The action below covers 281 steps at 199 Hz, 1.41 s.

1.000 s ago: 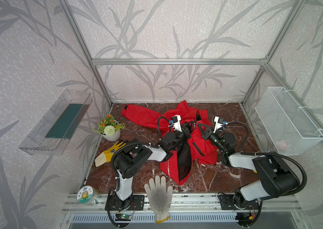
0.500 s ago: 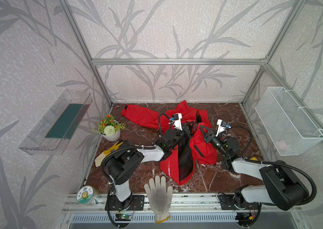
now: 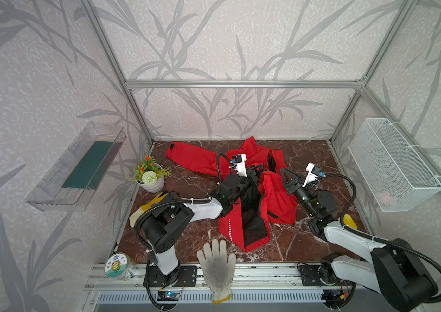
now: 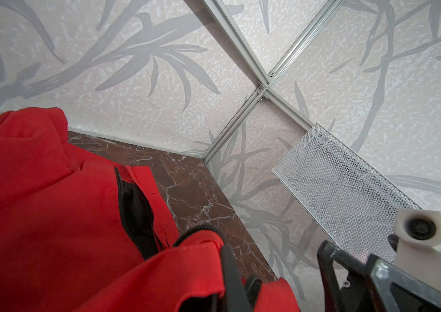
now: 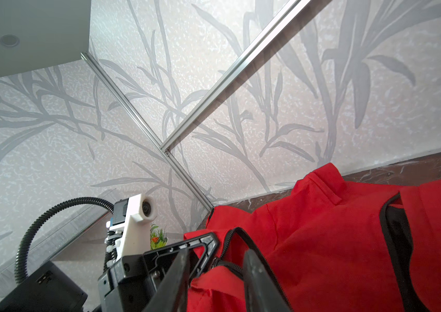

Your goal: Zip up the jacket

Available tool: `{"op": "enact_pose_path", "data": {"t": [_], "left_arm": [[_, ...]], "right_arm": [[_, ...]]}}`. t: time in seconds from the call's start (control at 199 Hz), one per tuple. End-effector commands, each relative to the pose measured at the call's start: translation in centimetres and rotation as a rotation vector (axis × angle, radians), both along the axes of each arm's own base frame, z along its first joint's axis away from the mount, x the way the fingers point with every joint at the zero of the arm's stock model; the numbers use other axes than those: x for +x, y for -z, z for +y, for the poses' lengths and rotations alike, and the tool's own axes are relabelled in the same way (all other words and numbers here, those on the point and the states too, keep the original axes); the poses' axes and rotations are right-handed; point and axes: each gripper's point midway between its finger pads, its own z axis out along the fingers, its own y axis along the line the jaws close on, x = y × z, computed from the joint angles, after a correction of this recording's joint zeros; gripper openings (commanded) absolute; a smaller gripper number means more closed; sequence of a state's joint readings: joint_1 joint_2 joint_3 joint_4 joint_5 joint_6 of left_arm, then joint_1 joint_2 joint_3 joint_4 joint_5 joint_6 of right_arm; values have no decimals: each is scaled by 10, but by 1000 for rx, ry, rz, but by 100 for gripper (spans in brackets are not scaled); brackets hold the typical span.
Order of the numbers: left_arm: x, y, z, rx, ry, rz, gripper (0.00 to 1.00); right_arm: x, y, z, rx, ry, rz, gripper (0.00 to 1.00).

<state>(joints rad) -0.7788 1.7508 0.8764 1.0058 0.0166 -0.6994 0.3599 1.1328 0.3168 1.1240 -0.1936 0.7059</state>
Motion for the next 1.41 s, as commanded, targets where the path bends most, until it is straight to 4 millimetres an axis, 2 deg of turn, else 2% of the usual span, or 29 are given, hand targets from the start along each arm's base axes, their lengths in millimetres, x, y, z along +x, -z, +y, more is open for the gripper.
{"op": "enact_pose_path", "data": {"t": [0.0, 0.101, 0.216, 0.297, 0.488, 0.694, 0.779, 0.93, 1.081, 1.126, 1.201, 1.272, 1.407], "left_arm": [[-1, -27, 6, -27, -8, -26, 0], [-2, -28, 6, -48, 35, 15, 0], [-9, -28, 4, -41, 113, 73, 0], [-18, -31, 1, -18, 177, 100, 0], [-42, -28, 3, 30, 289, 186, 0], [-71, -17, 18, 113, 345, 286, 0], [-84, -22, 22, 146, 381, 282, 0], [-96, -25, 30, 168, 396, 293, 0], [-104, -26, 36, 184, 402, 298, 0], [-105, -26, 39, 184, 401, 303, 0], [-106, -28, 43, 180, 397, 298, 0], [-108, -28, 47, 177, 387, 295, 0], [-109, -29, 52, 153, 373, 297, 0]], "right_arm": [[-6, 8, -4, -216, 43, -10, 37], [-17, 2, -2, -470, 27, -48, 37], [-28, -15, -3, -638, 26, -132, 40], [-30, -21, 0, -694, 5, -160, 40], [-37, -32, 8, -704, -49, -190, 41], [-62, -35, 21, -837, -122, -230, 41], [-75, -35, 30, -917, -137, -260, 42], [-98, -36, 52, -1086, -128, -347, 51], [-109, -44, 71, -1181, -33, -435, 64], [-116, -44, 84, -1206, -24, -470, 67], [-118, -45, 96, -1225, 44, -503, 72], [-116, -49, 102, -1171, 100, -508, 74], [-112, -42, 119, -1140, 97, -490, 80]]}}
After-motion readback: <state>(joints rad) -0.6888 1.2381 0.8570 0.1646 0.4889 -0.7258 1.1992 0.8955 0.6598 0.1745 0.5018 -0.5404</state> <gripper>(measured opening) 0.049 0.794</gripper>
